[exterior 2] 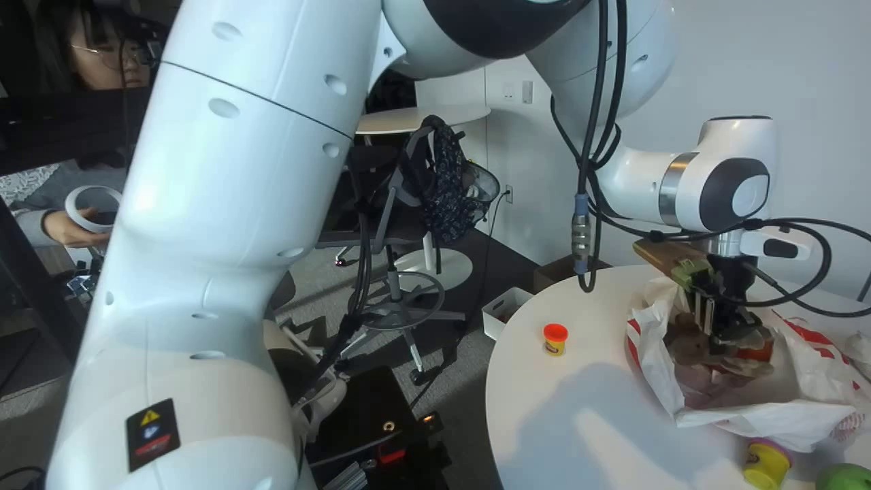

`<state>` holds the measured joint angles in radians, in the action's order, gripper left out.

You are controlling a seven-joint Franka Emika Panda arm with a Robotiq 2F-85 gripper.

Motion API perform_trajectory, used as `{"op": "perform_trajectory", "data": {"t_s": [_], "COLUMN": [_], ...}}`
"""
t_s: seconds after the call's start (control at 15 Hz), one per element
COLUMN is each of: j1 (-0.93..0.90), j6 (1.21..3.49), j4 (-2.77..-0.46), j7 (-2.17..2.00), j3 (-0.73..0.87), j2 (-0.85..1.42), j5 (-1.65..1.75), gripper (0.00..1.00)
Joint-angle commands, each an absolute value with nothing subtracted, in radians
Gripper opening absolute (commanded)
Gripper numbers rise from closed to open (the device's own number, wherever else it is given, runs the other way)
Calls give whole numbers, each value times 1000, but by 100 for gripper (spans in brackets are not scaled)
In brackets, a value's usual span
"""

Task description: Remove some items from the plastic bag and put it on the table

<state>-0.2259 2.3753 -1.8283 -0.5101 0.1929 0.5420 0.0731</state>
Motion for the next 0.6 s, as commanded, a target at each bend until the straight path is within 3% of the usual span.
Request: {"op": "perform_trajectory", "data": {"t_s": [0.0, 0.33, 0.53], "j1": [-125, -94, -85], "j6": [2199, 1768, 1624], "j4": [-1914, -1899, -1918], "j7": [-357, -419, -546], "j3": [69, 61, 68], "j2": [340, 221, 189], "j5": [-56, -82, -34], "gripper": [9, 9, 9]}}
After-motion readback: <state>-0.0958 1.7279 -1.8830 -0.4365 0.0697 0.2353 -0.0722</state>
